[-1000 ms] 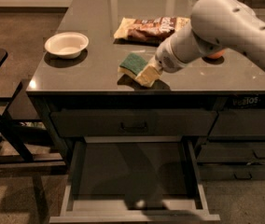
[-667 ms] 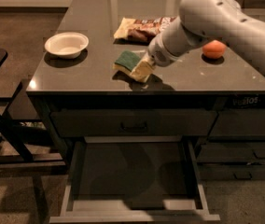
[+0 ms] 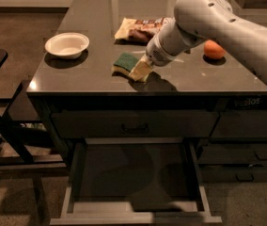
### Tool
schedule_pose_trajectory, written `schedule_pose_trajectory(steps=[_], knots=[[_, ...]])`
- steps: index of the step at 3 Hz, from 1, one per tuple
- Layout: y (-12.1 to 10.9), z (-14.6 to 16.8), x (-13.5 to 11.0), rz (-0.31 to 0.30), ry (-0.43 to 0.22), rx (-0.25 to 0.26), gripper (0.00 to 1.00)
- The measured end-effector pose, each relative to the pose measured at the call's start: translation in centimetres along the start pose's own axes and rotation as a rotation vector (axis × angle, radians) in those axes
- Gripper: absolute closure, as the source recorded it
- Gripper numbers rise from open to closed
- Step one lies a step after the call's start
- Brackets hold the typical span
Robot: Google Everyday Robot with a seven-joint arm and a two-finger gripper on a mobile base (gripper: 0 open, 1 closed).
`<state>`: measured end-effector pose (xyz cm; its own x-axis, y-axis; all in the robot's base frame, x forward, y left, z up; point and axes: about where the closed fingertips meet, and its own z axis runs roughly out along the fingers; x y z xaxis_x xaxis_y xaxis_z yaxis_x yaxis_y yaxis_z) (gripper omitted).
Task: Pick sponge from middle drawer and place on counter
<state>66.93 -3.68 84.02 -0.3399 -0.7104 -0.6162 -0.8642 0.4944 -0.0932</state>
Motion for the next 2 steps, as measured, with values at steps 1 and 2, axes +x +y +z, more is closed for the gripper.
schedule_pose_trajectory(steps=[1, 2], knots=[[0.00, 0.00, 0.00, 0.000, 0.000, 0.000, 0.58], [0.00, 0.01, 0.00, 0.000, 0.000, 0.000, 0.34]])
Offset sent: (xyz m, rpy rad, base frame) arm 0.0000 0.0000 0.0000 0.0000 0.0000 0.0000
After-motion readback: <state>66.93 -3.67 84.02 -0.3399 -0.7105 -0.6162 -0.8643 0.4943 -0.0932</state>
